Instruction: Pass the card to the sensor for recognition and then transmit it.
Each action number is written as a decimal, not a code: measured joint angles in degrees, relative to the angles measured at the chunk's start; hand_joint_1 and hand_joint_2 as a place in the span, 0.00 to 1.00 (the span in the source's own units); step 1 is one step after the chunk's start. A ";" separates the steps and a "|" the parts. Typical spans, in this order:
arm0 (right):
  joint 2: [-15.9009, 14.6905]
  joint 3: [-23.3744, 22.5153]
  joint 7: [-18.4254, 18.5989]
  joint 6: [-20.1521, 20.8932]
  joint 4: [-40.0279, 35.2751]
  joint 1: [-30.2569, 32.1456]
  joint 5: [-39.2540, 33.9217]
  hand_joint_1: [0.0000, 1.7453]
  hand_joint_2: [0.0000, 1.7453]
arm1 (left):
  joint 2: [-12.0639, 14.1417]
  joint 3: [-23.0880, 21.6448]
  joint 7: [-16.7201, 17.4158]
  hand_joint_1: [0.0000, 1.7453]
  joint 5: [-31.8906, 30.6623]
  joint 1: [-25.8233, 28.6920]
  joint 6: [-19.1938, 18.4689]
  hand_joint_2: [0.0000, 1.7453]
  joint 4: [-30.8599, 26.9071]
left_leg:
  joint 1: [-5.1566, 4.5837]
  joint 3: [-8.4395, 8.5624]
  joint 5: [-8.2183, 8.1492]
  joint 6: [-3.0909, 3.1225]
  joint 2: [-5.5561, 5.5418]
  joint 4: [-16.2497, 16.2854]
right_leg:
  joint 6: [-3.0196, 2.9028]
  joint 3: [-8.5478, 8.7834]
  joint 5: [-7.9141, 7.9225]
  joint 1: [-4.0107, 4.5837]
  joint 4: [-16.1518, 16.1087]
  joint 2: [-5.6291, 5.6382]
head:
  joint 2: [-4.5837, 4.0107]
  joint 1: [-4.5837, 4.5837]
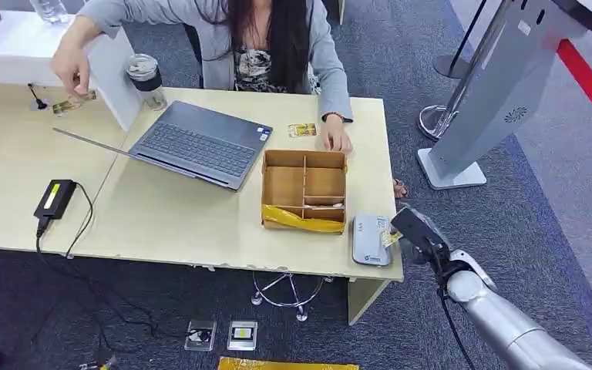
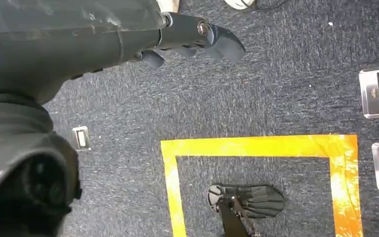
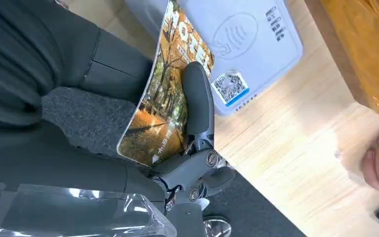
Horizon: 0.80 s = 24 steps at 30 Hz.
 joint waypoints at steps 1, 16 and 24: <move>0.04 0.04 0.02 -0.02 0.00 0.19 0.61 1.00 1.00 | -0.02 0.00 0.00 0.00 -0.04 -0.01 0.04 0.00 0.00 | 0.00 0.01 0.00 0.00 0.00 0.00 | 0.00 0.01 0.00 0.00 0.00 0.00 | 0.00 0.00; 0.64 0.77 1.90 -0.59 -3.19 2.99 1.96 1.00 1.00 | -0.05 -0.04 -0.81 0.00 -1.18 -0.58 -1.27 0.00 0.00 | 0.00 0.13 0.00 0.00 0.10 0.00 | 0.00 0.14 0.01 0.00 0.00 0.10 | 0.00 0.00; 0.04 1.49 2.10 -0.50 -3.98 -1.26 2.01 1.00 1.00 | 0.13 -0.04 -1.09 0.00 -0.79 -0.49 -1.22 0.00 0.00 | -0.01 0.11 0.01 0.00 0.10 0.00 | 0.00 0.12 0.04 -0.01 0.01 0.10 | 0.00 0.02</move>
